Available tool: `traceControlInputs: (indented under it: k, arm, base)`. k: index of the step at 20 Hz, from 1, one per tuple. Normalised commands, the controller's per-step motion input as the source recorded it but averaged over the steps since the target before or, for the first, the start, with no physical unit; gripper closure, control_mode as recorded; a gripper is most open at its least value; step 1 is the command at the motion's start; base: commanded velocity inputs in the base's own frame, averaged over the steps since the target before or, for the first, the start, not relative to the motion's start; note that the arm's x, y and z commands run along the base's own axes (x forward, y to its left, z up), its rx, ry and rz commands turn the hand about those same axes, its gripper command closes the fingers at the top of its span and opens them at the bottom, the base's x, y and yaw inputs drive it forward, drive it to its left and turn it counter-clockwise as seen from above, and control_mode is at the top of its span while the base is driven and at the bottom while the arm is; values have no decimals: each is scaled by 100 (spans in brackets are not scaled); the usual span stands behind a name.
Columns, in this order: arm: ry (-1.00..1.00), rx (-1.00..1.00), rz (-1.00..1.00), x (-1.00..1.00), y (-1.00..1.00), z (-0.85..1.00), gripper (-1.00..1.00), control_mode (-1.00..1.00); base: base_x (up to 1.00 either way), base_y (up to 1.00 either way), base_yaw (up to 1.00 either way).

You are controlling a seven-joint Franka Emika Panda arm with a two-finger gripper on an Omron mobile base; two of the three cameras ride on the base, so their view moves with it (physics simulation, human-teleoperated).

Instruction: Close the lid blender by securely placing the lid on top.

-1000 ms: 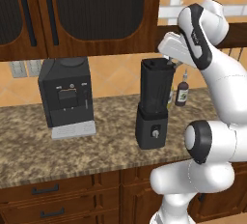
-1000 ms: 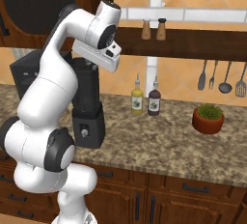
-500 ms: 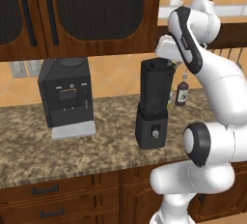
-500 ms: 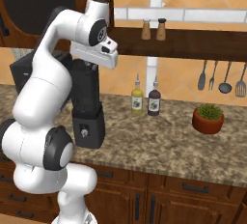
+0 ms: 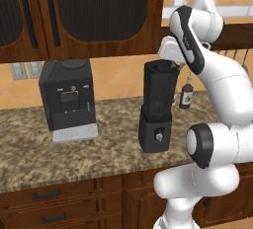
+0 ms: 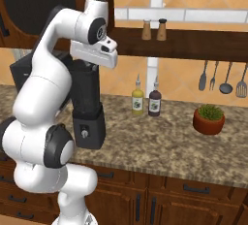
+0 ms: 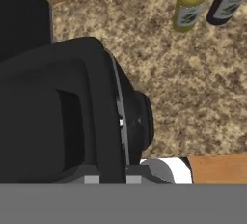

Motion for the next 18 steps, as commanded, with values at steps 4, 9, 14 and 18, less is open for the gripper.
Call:
traceControlInputs:
  k: [4,9,14,18]
  arm:
    - [17,26,-1,-16,0,-64,100,-100]
    - [14,12,0,-27,3,-79,100,-100]
    - [2,-4,0,-15,21,-65,100,-100]
    - [0,0,0,-6,24,-33,100,-100]
  base:
    - [0,0,0]
    - [0,0,0]
    - [0,0,0]
    - [0,0,0]
